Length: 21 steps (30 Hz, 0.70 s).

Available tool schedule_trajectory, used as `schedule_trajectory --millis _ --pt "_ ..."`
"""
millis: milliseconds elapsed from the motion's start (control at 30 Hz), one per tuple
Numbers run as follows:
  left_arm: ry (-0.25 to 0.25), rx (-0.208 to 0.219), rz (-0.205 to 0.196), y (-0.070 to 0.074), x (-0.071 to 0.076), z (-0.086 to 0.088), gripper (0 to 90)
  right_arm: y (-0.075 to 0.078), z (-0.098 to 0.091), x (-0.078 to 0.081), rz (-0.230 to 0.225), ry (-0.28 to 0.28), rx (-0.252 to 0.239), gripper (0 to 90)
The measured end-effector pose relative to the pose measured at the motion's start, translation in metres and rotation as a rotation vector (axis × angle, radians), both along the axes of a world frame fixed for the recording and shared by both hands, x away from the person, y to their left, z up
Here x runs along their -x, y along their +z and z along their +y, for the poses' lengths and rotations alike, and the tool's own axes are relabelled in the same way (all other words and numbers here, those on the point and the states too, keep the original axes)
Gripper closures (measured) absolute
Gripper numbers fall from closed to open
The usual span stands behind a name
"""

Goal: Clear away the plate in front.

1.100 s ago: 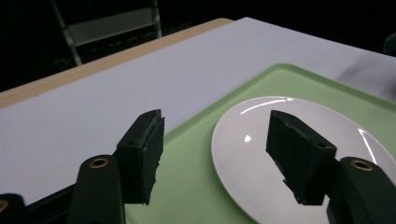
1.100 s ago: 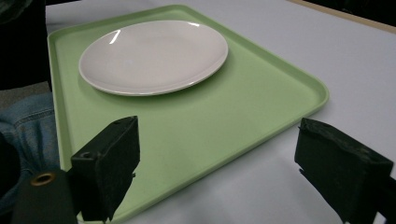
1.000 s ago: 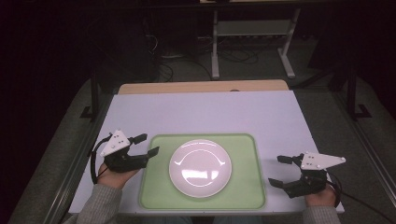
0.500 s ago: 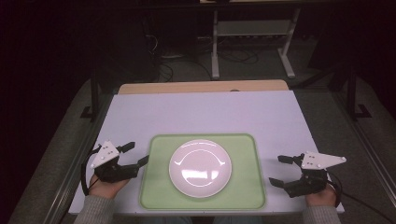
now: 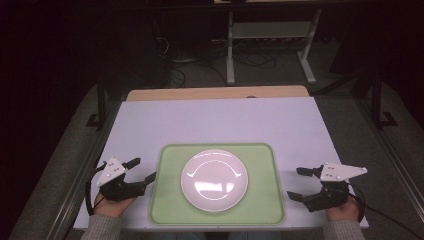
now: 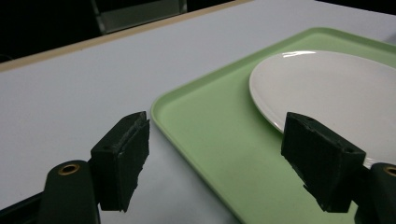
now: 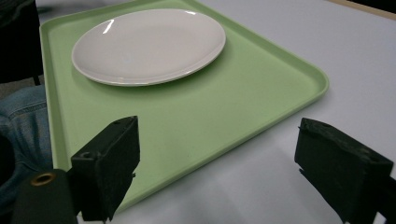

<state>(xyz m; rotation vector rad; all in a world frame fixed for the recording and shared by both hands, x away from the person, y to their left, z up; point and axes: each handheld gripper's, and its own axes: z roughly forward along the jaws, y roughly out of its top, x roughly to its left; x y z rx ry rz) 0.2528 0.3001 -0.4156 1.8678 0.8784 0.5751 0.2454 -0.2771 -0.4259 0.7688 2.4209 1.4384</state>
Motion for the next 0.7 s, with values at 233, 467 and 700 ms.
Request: schedule_trajectory --millis 233,467,700 --pt "0.020 0.005 -0.018 -0.001 -0.001 0.006 23.7 -0.001 0.002 0.000 -0.001 0.006 0.015 13.2" --pt "0.057 0.005 -0.052 0.002 0.000 0.011 24.2 0.000 0.002 0.001 -0.005 0.001 0.019 13.2" --pt "0.077 0.017 -0.053 0.001 0.000 0.014 24.1 0.000 0.002 0.001 -0.008 -0.001 0.024 13.2"
